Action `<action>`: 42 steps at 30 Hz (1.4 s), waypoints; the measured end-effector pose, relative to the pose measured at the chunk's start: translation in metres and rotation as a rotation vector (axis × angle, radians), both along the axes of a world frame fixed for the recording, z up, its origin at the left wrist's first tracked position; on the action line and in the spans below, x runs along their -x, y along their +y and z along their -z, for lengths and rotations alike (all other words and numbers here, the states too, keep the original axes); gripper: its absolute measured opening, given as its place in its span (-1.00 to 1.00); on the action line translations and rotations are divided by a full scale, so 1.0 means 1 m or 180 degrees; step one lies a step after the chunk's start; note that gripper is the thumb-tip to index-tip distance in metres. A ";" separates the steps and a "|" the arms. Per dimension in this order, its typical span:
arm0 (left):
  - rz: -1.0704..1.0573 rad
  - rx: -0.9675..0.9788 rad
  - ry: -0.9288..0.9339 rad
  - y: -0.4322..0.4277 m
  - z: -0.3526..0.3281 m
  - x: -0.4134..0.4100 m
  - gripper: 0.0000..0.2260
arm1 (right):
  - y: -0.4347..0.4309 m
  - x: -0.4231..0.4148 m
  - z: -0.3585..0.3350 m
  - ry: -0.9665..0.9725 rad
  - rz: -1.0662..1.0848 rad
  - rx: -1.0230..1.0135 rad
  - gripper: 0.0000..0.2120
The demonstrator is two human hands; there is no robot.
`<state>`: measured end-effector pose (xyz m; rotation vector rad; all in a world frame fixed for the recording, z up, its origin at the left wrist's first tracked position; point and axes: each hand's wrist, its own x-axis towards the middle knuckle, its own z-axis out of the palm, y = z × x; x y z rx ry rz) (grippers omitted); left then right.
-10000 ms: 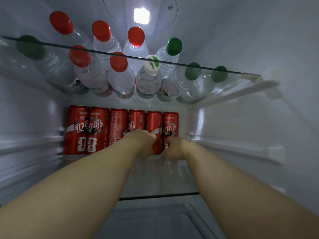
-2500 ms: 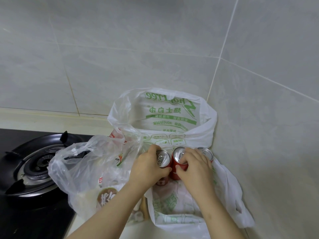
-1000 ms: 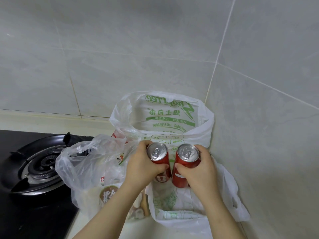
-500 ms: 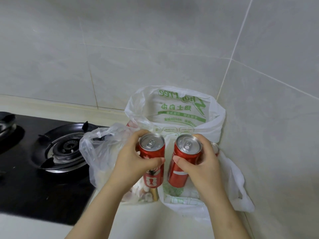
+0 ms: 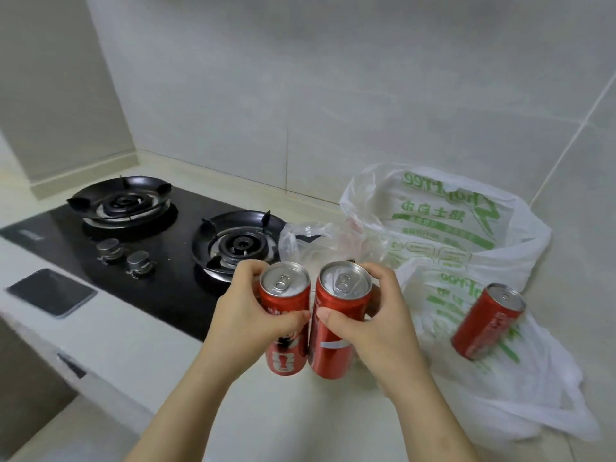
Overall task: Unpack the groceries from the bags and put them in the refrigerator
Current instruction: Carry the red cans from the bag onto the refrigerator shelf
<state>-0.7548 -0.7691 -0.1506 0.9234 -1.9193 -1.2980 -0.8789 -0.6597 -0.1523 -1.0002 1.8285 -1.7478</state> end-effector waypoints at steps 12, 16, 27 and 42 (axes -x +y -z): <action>-0.1500 0.0011 -0.0318 -0.003 0.003 -0.215 -0.49 | -0.072 -0.178 0.015 -0.0012 -0.1642 -0.0384 -0.43; -0.2117 0.0026 -0.0421 0.013 0.007 -0.290 -0.48 | -0.087 -0.252 0.017 -0.0031 -0.2210 -0.0413 -0.44; -0.4149 -0.0121 -0.0394 0.096 0.000 -0.424 -0.52 | -0.098 -0.412 0.017 -0.0115 -0.4126 -0.0412 -0.44; -0.6725 -0.0053 -0.0066 0.238 -0.010 -0.433 -0.51 | -0.027 -0.524 0.004 0.0140 -0.6705 -0.0472 -0.47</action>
